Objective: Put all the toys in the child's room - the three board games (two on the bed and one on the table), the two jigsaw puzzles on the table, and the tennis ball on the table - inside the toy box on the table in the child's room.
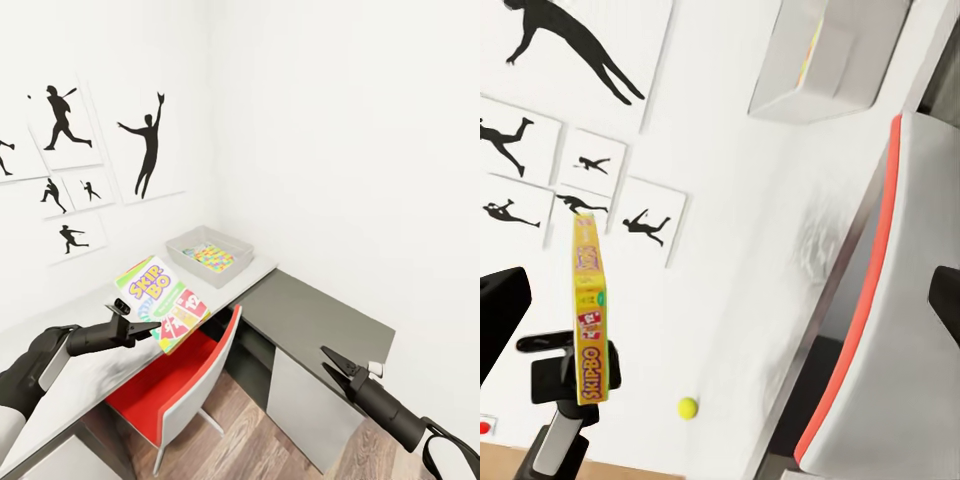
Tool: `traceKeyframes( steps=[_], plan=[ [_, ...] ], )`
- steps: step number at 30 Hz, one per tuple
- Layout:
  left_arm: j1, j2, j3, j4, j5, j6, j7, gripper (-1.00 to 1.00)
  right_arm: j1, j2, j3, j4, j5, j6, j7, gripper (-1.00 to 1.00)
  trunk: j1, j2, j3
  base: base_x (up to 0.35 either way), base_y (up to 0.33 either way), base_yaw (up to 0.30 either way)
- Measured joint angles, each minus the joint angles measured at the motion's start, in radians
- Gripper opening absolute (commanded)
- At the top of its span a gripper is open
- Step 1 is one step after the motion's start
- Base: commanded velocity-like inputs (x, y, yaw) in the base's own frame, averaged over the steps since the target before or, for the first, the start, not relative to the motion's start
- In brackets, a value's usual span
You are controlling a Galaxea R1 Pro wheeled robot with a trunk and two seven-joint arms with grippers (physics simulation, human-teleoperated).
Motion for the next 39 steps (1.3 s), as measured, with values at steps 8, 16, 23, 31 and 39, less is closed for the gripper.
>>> traceKeyframes(
  steps=[8,16,23,31,39],
  plan=[
    [0.0,0.001,0.0,0.0,-0.002,0.0,-0.007,-1.0,0.0,0.0,0.0,0.0,0.0,-0.001,0.0,1.0,0.0,0.0,0.002,0.0,0.0,-0.021],
    [0.001,0.003,0.003,0.0,0.002,0.0,-0.01,-1.0,0.0,0.0,0.0,0.0,0.0,-0.001,-0.001,1.0,0.0,0.0,0.002,0.0,0.0,0.0],
    [0.002,0.012,0.006,0.0,0.006,-0.001,-0.011,-1.0,0.0,-0.001,-0.002,0.0,0.0,0.0,-0.001,1.0,0.0,0.0,0.002,0.058,0.0,0.0],
    [0.002,0.025,0.005,0.0,0.006,-0.001,-0.011,-1.0,0.0,-0.003,-0.004,-0.001,0.0,0.001,0.0,1.0,0.0,0.0,0.002,0.037,0.0,0.0],
    [0.003,0.039,0.005,0.0,0.006,-0.001,-0.012,-1.0,0.0,-0.002,-0.003,-0.001,0.0,0.0,0.0,1.0,0.0,0.0,0.002,0.209,0.0,0.0]
  ],
)
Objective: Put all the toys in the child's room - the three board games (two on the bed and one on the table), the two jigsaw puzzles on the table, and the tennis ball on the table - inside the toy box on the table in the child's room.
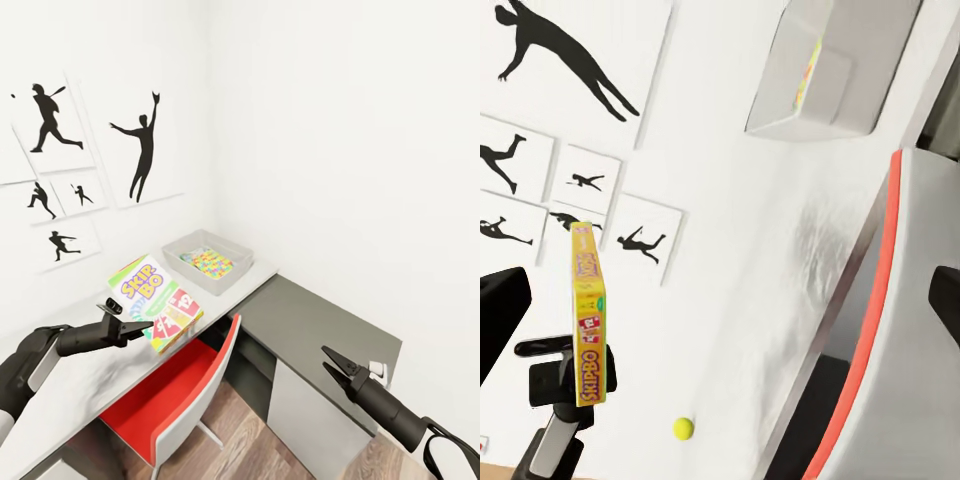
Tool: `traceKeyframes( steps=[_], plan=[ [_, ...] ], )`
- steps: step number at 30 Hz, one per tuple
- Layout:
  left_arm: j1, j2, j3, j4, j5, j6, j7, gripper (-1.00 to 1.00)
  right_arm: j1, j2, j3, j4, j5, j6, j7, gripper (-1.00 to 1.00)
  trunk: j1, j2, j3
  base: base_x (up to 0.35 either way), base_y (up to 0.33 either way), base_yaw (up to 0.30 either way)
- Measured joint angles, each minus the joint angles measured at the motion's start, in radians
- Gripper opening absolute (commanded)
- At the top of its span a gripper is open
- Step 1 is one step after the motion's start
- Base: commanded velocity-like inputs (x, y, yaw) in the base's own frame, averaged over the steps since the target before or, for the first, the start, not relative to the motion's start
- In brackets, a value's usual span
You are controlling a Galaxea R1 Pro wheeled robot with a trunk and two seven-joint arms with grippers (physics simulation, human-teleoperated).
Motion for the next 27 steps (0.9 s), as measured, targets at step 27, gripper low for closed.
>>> traceKeyframes(
  steps=[27],
  plan=[
    [0.001,0.006,0.001,0.0,0.002,-0.002,-0.001,-1.0,0.0,0.0,0.0,0.001,0.0,0.0,0.0,1.0,0.0,0.0,0.0,0.121,0.027,0.0]
  ],
)
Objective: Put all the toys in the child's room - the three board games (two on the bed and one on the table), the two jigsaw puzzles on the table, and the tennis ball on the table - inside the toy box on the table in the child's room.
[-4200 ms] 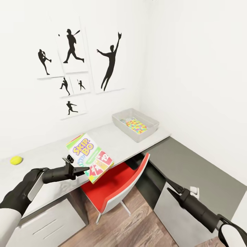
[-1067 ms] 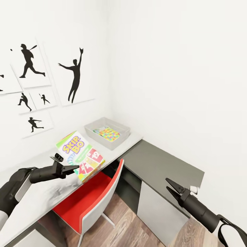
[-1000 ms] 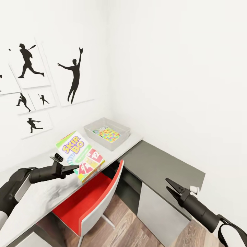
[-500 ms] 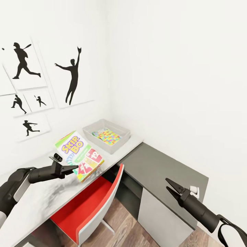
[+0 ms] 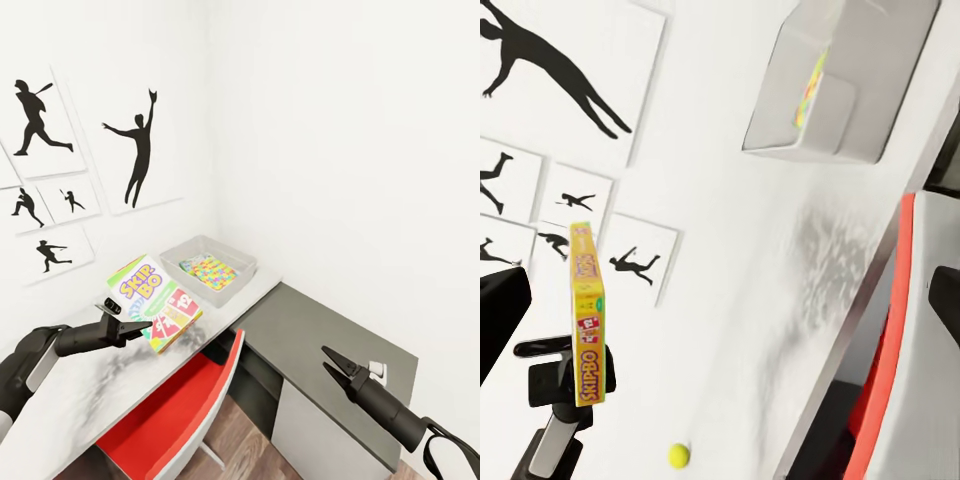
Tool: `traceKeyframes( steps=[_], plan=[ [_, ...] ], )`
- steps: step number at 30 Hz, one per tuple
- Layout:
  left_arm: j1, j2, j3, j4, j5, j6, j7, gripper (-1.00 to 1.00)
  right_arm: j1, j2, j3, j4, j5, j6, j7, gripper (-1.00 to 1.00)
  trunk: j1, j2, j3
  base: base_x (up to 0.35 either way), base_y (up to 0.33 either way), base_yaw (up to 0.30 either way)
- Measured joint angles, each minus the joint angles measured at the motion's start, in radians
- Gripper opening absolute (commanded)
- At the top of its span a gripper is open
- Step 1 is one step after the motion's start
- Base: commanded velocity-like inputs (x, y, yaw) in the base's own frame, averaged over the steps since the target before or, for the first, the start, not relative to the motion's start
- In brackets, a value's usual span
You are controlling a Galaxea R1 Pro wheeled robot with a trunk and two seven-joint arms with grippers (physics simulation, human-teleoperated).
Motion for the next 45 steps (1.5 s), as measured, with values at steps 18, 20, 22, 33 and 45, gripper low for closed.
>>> traceKeyframes(
  steps=[18,20,22,33,45],
  plan=[
    [0.001,0.0,-0.001,0.0,-0.003,-0.001,-0.009,-1.0,0.0,0.0,0.0,0.0,0.001,0.0,0.0,1.0,0.0,0.0,0.0,0.136,0.062,0.092],
    [0.001,0.0,-0.001,0.0,-0.003,-0.001,-0.009,-1.0,0.0,0.0,0.0,0.0,0.001,0.0,0.0,1.0,0.0,0.0,0.0,0.205,0.0,0.283],
    [0.001,0.0,-0.001,0.0,-0.003,-0.001,-0.009,-1.0,0.0,0.0,0.0,0.0,0.0,0.0,0.0,1.0,0.0,0.0,0.0,0.255,0.0,0.287],
    [0.001,0.0,-0.001,0.0,-0.003,-0.002,-0.009,-1.0,0.0,0.0,0.0,0.0,0.001,0.0,0.0,1.0,0.0,0.0,0.0,0.177,-0.072,0.123],
    [0.0,0.0,-0.001,0.0,-0.003,-0.002,-0.009,-1.0,0.0,0.0,0.0,0.0,0.001,0.0,0.0,1.0,0.0,0.0,0.0,0.101,-0.003,0.001]
  ],
)
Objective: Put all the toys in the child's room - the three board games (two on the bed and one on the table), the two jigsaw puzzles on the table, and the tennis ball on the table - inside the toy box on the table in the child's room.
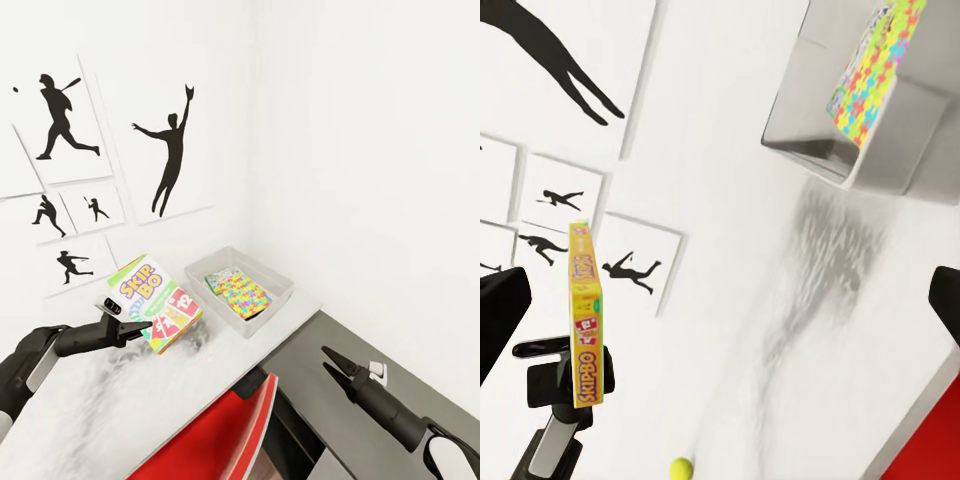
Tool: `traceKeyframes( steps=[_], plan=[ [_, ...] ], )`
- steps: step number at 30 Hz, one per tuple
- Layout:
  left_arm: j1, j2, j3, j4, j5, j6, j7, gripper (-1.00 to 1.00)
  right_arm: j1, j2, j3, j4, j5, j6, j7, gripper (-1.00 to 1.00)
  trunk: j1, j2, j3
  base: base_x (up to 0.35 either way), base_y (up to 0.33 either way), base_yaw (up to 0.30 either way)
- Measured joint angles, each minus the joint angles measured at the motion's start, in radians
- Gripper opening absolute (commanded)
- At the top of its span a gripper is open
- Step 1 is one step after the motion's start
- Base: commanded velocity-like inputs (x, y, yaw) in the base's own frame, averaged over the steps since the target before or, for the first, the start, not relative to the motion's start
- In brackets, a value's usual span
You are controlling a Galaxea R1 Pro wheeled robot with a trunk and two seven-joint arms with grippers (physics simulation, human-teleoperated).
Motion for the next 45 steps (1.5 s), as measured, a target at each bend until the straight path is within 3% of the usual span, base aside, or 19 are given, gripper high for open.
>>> traceKeyframes(
  steps=[16,28,45],
  plan=[
    [0.0,-0.001,0.0,0.0,0.0,0.0,0.0,-1.0,0.0,0.0,0.0,0.0,0.0,0.0,0.0,1.0,0.0,0.0,0.0,0.082,0.0,0.004],
    [0.0,-0.001,0.0,0.0,0.0,0.0,0.0,-1.0,0.0,0.0,0.001,0.0,0.0,0.0,0.0,1.0,0.0,0.0,0.0,0.054,-0.013,0.2],
    [0.0,-0.001,0.0,0.0,0.0,0.0,0.0,-1.0,0.0,0.0,0.0,0.0,0.0,0.0,0.0,1.0,0.0,0.0,0.0,0.016,-0.014,0.01]
  ],
)
